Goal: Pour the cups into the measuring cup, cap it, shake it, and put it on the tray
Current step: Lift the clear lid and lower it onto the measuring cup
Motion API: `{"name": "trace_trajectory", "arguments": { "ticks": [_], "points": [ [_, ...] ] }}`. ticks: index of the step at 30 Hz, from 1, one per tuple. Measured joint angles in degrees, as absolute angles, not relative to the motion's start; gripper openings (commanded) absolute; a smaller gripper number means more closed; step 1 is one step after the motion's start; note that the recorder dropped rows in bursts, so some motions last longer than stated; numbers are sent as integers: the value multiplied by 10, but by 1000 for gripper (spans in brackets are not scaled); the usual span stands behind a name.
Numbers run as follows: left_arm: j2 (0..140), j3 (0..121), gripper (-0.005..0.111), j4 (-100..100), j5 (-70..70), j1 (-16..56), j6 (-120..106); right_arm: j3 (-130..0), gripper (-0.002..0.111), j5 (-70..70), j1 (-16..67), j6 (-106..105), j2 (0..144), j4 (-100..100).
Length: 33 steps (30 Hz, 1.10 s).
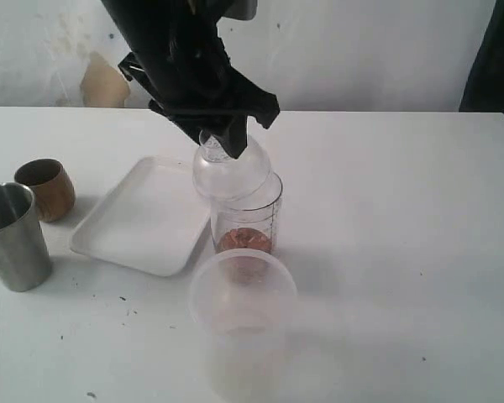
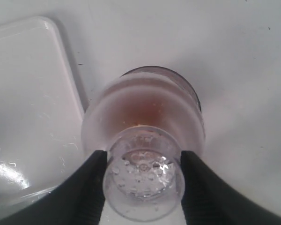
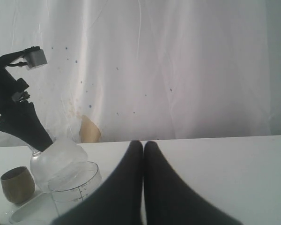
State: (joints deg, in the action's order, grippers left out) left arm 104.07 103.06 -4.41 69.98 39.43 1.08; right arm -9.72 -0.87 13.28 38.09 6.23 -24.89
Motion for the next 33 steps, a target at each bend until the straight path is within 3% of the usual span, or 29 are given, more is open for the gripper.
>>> {"name": "trace_trajectory", "arguments": {
  "ticks": [30,33],
  "points": [
    [1072,1034,0,-83,659,394,-25,-97,0,-9,133,381,62,-249],
    [1077,1048,4,-83,669,394,-28,-97,0,-9,133,381,62,-249]
  ]
}}
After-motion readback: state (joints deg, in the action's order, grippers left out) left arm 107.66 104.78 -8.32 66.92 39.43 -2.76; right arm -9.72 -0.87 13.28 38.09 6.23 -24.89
